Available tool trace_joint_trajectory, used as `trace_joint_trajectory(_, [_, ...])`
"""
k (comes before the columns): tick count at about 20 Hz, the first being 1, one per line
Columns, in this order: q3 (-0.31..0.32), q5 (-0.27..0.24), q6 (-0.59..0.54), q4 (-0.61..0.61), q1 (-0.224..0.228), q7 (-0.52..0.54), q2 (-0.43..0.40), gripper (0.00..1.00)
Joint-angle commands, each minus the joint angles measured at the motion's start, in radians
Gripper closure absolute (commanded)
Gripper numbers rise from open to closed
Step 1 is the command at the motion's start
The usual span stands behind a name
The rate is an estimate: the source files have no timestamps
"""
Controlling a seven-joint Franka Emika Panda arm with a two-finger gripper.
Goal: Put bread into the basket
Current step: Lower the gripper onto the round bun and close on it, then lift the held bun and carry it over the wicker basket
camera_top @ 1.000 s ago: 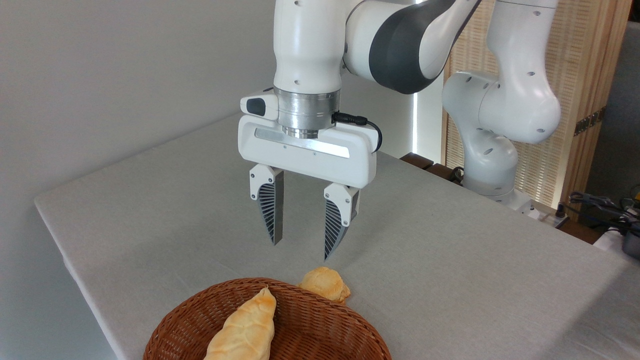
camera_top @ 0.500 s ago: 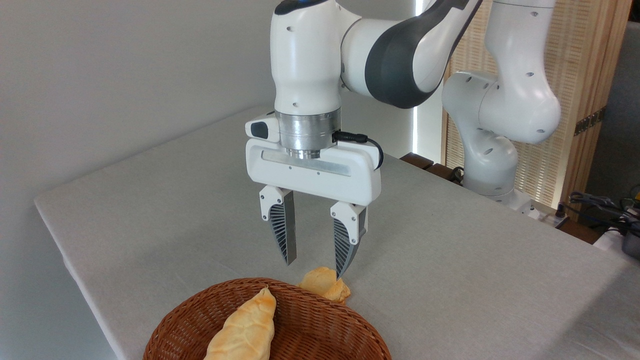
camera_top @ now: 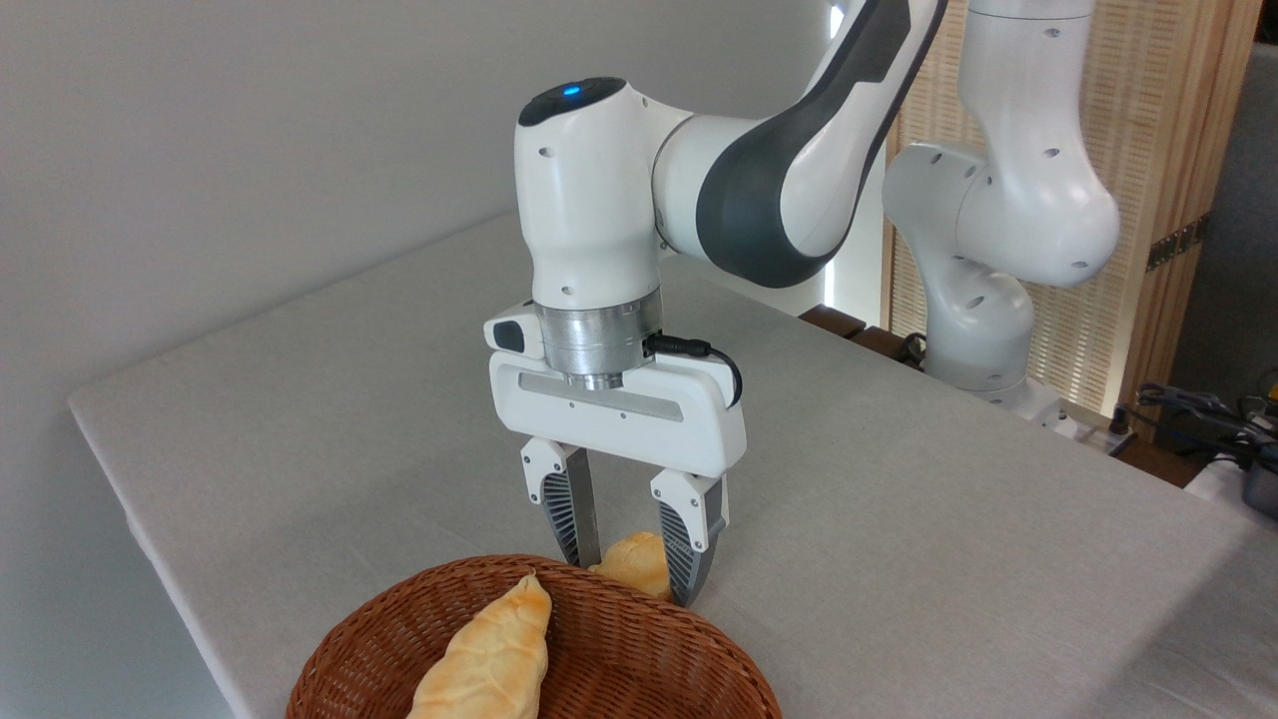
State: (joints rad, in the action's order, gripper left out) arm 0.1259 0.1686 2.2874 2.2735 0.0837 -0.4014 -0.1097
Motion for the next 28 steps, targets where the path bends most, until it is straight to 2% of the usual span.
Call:
trace_joint_trajectory(1, [0.005,0.017,0.017,0.003,0.01,-0.031,0.002,0.0])
trace_joint_trajectory(3, [0.005,0.015,0.017,0.001,0.01,-0.051,0.002,0.04])
trace_joint_trajectory(6, [0.001,0.015,0.017,0.001,0.011,-0.054,0.002,0.45])
trace_joint_trajectory(7, [0.0,0.014,0.018,0.001,0.011,-0.054,0.002,0.55])
trace_joint_trajectory(8, [0.0,0.014,0.017,0.001,0.011,-0.056,0.002,0.58])
trace_joint_trajectory(17, [-0.003,0.014,0.007,0.001,0.011,-0.059,-0.008,0.54])
trace_joint_trajectory(20, [-0.005,0.014,-0.032,0.0,0.013,-0.066,-0.016,0.54])
trace_joint_trajectory(23, [-0.014,0.012,-0.167,-0.014,0.048,-0.093,-0.059,0.52])
trace_joint_trajectory(26, [-0.022,-0.003,-0.308,-0.08,0.112,-0.09,-0.079,0.52])
trace_joint_trajectory(28, [-0.031,-0.038,-0.368,-0.13,0.117,-0.091,-0.096,0.52])
